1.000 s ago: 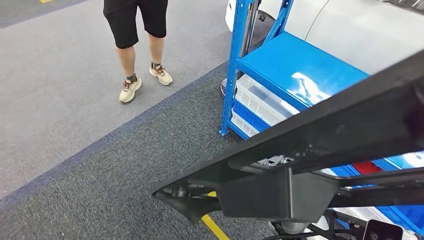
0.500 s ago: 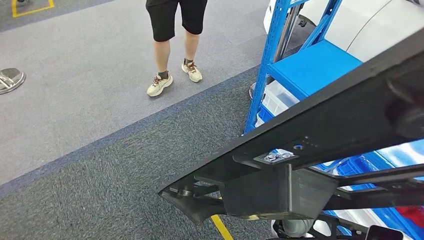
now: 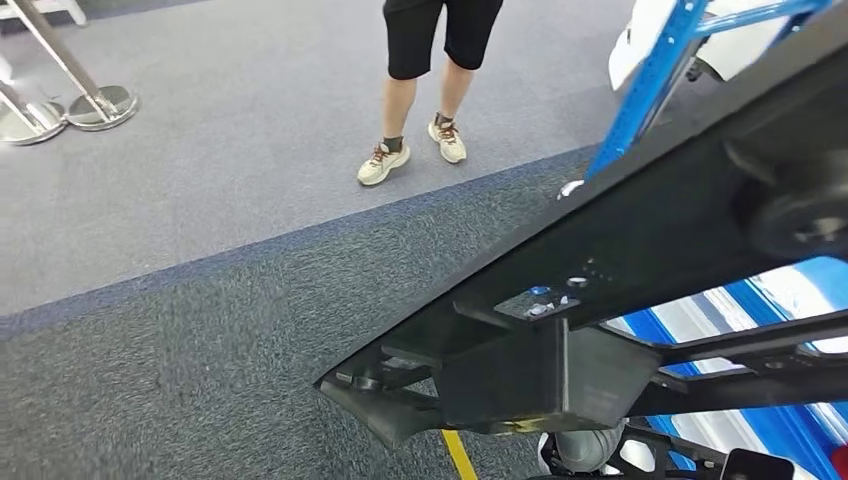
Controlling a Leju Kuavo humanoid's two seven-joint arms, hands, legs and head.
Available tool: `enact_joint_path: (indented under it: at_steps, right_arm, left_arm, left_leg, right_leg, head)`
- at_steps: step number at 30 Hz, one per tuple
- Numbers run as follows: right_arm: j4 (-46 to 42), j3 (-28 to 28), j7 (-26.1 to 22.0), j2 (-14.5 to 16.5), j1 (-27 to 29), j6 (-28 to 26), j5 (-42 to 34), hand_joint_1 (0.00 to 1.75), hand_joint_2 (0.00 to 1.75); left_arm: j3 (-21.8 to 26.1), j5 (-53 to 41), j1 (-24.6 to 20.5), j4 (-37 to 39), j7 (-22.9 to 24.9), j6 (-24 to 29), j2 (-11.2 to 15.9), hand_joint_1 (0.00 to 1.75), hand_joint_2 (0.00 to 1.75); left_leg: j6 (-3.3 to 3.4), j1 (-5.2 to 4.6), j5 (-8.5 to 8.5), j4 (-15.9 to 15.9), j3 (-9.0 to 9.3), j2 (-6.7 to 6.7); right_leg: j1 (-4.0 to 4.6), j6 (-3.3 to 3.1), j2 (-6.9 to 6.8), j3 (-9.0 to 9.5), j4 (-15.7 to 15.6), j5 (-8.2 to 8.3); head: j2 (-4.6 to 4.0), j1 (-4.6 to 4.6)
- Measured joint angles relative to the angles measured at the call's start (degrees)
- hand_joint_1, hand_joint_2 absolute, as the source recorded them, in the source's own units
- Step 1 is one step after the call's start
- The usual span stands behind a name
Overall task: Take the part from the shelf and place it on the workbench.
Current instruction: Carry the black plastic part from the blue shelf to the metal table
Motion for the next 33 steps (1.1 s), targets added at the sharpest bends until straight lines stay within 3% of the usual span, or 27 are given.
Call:
enact_joint_path:
  at_steps: [2,4,5,6,7,9,11,13,15,16,18,20,21,23,25,27,29,31,33]
  right_arm:
    - [0.1,0.1,0.0,-0.1,-0.1,0.0,-0.4,1.75,1.75]
    - [0.3,0.2,0.0,-0.3,-0.2,0.3,-0.9,1.75,1.75]
    - [0.4,0.2,0.0,-0.4,-0.4,0.6,-1.2,1.75,1.75]
    - [0.6,0.2,0.0,-0.5,-0.8,0.8,-1.5,1.75,1.75]
    - [0.8,0.2,0.0,-0.6,-1.3,0.9,-1.7,1.75,1.75]
    - [1.0,0.2,0.0,-0.6,-2.2,0.5,-1.8,1.75,1.75]
    - [1.1,0.2,0.0,-0.6,-2.8,-0.4,-1.6,1.75,1.75]
    - [1.2,0.2,0.0,-0.7,-3.2,-1.2,-1.5,1.75,1.75]
    - [1.2,0.1,0.0,-0.7,-3.7,-1.4,-1.4,1.75,1.75]
    - [1.3,0.0,0.0,-0.8,-3.9,-1.4,-1.3,1.75,1.75]
    - [1.2,-0.4,0.0,-0.8,-3.6,-1.4,-0.7,1.75,1.75]
    - [0.9,-1.0,0.0,-0.9,-2.8,-1.5,-0.1,1.75,1.75]
    - [0.6,-1.3,0.0,-0.9,-2.2,-1.5,0.1,1.75,1.75]
    - [-0.1,-1.9,0.0,-1.0,-1.2,-1.3,0.3,1.75,1.75]
    - [-0.8,-2.5,0.0,-1.0,-0.5,-1.0,0.4,1.75,1.75]
    - [-1.3,-2.9,-0.1,-1.0,0.2,-0.6,0.4,1.75,1.75]
    - [-1.5,-3.3,0.0,-1.0,0.8,-0.1,0.4,1.75,1.75]
    - [-1.8,-3.7,-0.1,-1.0,1.4,0.6,0.3,1.75,1.75]
    - [-1.9,-4.3,-0.1,-1.0,2.1,1.2,0.1,1.75,1.75]
  left_arm:
    - [0.0,-0.2,-0.2,0.0,-0.1,0.1,-0.2,0.0,0.0]
    - [0.1,-0.2,-0.4,0.0,-0.3,-0.1,-0.2,0.0,0.0]
    - [0.1,-0.2,-0.4,0.0,-0.4,-0.2,-0.2,0.0,0.0]
    - [0.2,-0.2,-0.4,0.0,-0.5,-0.3,-0.2,0.0,0.0]
    - [0.2,-0.3,-0.3,0.0,-0.6,-0.4,-0.3,0.0,0.0]
    - [0.2,-0.4,-0.4,0.0,-0.9,-0.7,-0.4,0.0,0.0]
    - [0.3,-0.6,-0.5,0.0,-1.2,-1.1,-0.4,0.0,0.0]
    - [0.4,-0.8,-0.4,0.0,-1.3,-1.2,-0.4,0.0,0.0]
    - [0.6,-0.9,-0.1,0.0,-1.3,-1.2,-0.4,0.0,0.0]
    - [0.7,-1.1,-0.1,0.0,-1.3,-1.2,-0.4,0.0,0.0]
    - [0.8,-1.4,-0.2,0.0,-1.5,-0.6,-0.3,0.0,0.0]
    - [1.1,-1.3,-0.2,0.0,-1.5,0.8,0.3,0.0,0.0]
    - [1.3,-1.1,-0.1,0.0,-1.4,1.5,0.9,0.0,0.0]
    - [1.9,-0.7,0.3,0.0,-1.2,2.4,2.2,0.0,0.0]
    - [2.5,-0.5,0.3,0.0,-0.9,3.1,3.4,0.0,0.0]
    - [3.0,-0.2,0.3,0.0,-0.5,3.8,4.2,0.0,0.0]
    - [3.6,0.2,0.6,0.0,-0.1,4.0,4.7,0.0,0.0]
    - [4.1,0.6,0.8,0.0,0.1,3.5,4.9,0.0,0.0]
    - [4.4,0.9,0.7,0.0,-0.1,2.4,4.8,0.0,0.0]
  left_leg:
    - [0.47,0.13,0.28,-0.2,-0.07,-1.26]
    - [0.67,0.1,0.4,-0.1,-0.27,-2.68]
    - [0.69,0.09,0.42,0.0,-0.3,-3.45]
    - [0.67,0.09,0.43,0.1,-0.28,-4.23]
    - [0.6,0.11,0.42,0.2,-0.23,-5.03]
    - [0.26,0.09,0.35,0.6,-0.35,-6.55]
    - [-0.41,0.17,0.44,0.8,-0.87,-7.92]
    - [-1.25,0.37,0.74,0.7,-1.33,-9.15]
    - [-1.83,0.34,-0.01,1.6,-1.95,-7.59]
    - [-2.04,0.29,-1.32,3.6,-2.88,-5.97]
    - [-2.37,0.35,-5.29,10.7,-6.07,-3.02]
    - [-2.65,0.48,-7.5,16.6,-8.61,-2.3]
    - [-2.72,0.51,-7.04,16.7,-8.41,-2.11]
    - [-2.53,0.43,-3.58,10.1,-4.53,-0.89]
    - [-1.8,-0.14,-1.24,2.6,-0.38,1.36]
    - [-0.99,-0.63,-1.11,0.3,0.64,1.9]
    - [-0.37,-0.42,-0.86,0.0,0.59,0.66]
    - [0.25,-0.03,-0.52,-0.4,0.77,-0.43]
    - [0.61,0.12,-0.35,-0.4,0.77,-1.63]
  right_leg:
    - [-0.36,0.45,3.22,-2.85,6.2,-3.46]
    - [-0.47,0.61,4.35,-6.71,13.8,-6.35]
    - [-0.49,0.63,4.45,-7.67,15.5,-6.3]
    - [-0.53,0.59,4.54,-7.52,14.8,-5.1]
    - [-0.62,0.5,4.86,-6.26,11.9,-3.0]
    - [-0.94,0.27,7.19,-2.68,3.8,0.79]
    - [-1.04,0.03,9.07,-0.99,-0.3,1.84]
    - [-0.93,-0.48,8.43,-0.95,-0.7,1.86]
    - [-0.98,-1.28,7.08,-0.76,-1.2,2.22]
    - [-1.0,-1.65,6.31,-0.67,-1.5,2.36]
    - [-0.7,-2.07,4.68,-0.66,-1.7,2.35]
    - [-0.46,-2.2,2.96,-0.68,-1.6,2.21]
    - [-0.39,-2.22,2.2,-0.64,-1.6,2.13]
    - [-0.28,-2.11,0.95,-0.37,-1.6,1.9]
    - [-0.01,-1.73,-0.17,-0.05,-1.5,1.59]
    - [0.21,-1.26,-1.24,0.13,-1.5,1.37]
    - [0.14,-0.72,-1.66,0.31,-1.4,1.09]
    - [-0.09,-0.18,0.62,-0.58,1.1,-0.75]
    - [-0.38,0.13,3.52,-3.82,8.0,-4.38]
  head:
    - [0.0,0.0]
    - [0.0,-0.01]
    - [0.0,-0.01]
    - [0.0,-0.01]
    - [0.0,-0.01]
    - [0.0,0.0]
    - [0.0,0.01]
    - [0.0,0.0]
    - [0.0,-0.01]
    - [0.0,-0.01]
    - [0.0,-0.02]
    - [0.0,-0.01]
    - [0.0,-0.01]
    - [0.0,-0.02]
    - [0.0,-0.02]
    - [0.0,-0.01]
    - [0.0,-0.01]
    - [0.0,-0.02]
    - [0.0,-0.01]
